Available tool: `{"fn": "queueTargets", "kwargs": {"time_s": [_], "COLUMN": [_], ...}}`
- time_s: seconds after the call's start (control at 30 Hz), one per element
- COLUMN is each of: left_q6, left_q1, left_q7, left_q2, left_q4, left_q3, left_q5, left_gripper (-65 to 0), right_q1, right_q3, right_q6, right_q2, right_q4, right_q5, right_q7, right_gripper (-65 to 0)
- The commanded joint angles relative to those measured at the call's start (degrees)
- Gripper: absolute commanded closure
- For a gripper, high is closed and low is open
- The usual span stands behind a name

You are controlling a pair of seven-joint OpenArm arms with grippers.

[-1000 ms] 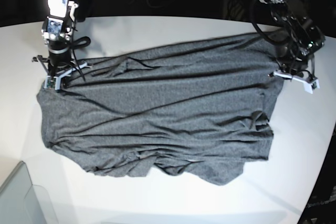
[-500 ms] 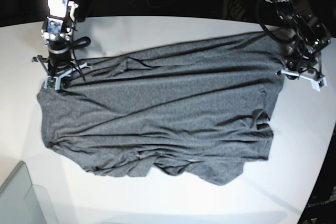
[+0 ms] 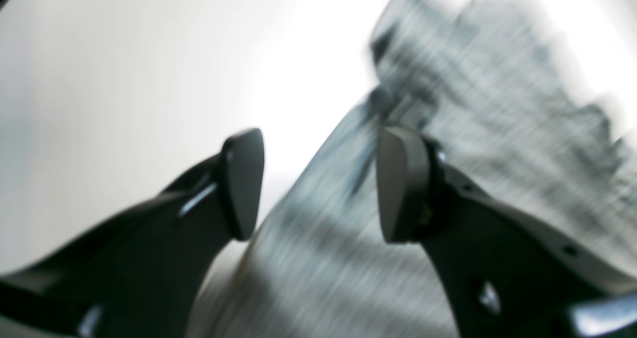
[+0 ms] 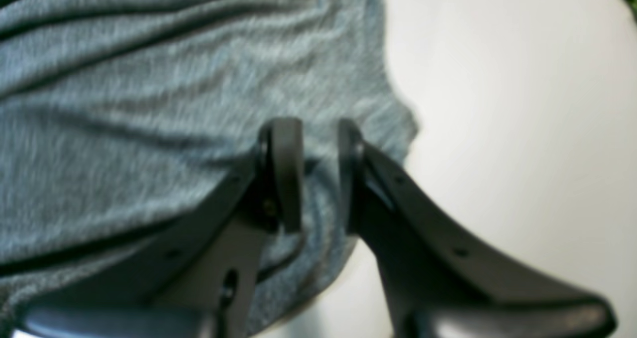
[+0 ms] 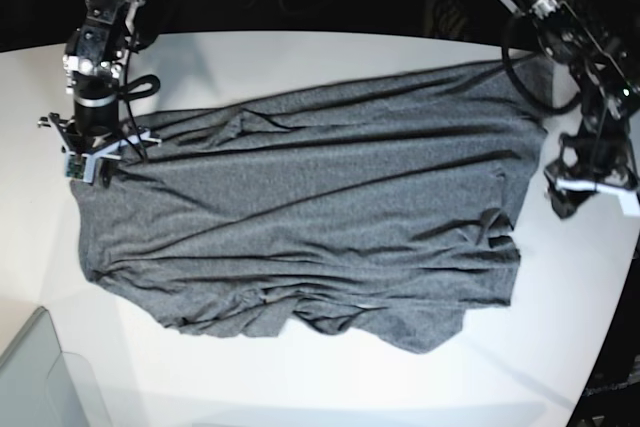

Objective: Layout the t-shirt on the table in an organized manner, then fold the t-shirt properly
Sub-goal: 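Release the corners and move both grippers along the shirt's sides, then lower both grippers onto the shirt's sides near the hem and grasp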

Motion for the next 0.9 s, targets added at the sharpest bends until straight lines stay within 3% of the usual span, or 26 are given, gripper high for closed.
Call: {"fn": "queueTargets", "kwargs": {"time_s": [0.0, 0.07, 0.17, 0.27, 0.43, 0.6, 0.77, 0.87], "left_q6": [-0.29, -0.29, -0.29, -0.29, -0.29, -0.29, -0.29, -0.29], "left_q1": [-2.67, -7.15, -13.48, -18.75, -26.14, -29.66, -30.01, -30.01], "left_q7": [-1.41, -1.50, -1.50, -1.67, -10.82, -19.34, -22.77, -23.56], "left_q2": [-0.41, -0.94, -2.26, -2.17, -1.47, -1.91, -3.49, -3.93], "left_q4": [-1.11, -6.13, -13.07, -20.45, -35.75, -49.64, -55.27, -56.06], "left_q3": [0.54, 3.00, 8.01, 12.67, 16.37, 19.00, 19.27, 19.18], "left_q5": [-0.75, -0.75, 1.71, 5.75, 12.70, 14.02, 14.02, 14.02], "left_gripper": [-34.6, -34.6, -34.6, -34.6, -34.6, -34.6, -34.6, -34.6], "right_q1": [1.27, 3.20, 7.95, 13.22, 24.65, 34.32, 40.57, 40.13], "right_q3": [-0.18, -0.88, -3.34, -5.89, -7.91, -8.09, -8.09, -8.09], "right_q6": [-0.27, -0.27, -0.18, -0.18, -0.18, -0.18, -0.18, -0.27], "right_q2": [0.36, 0.62, 1.50, 2.47, 2.56, 3.52, 5.11, 5.90], "right_q4": [1.36, 1.36, 1.36, -0.13, -9.89, -24.57, -38.11, -39.69], "right_q5": [0.24, 0.15, 0.15, 0.24, 0.07, -0.02, -0.11, -0.11], "right_q7": [1.49, 0.35, -7.13, -14.60, -22.60, -23.48, -23.13, -23.13], "right_gripper": [-15.9, -20.3, -26.3, -27.3, -27.3, -27.3, -27.3, -27.3]}}
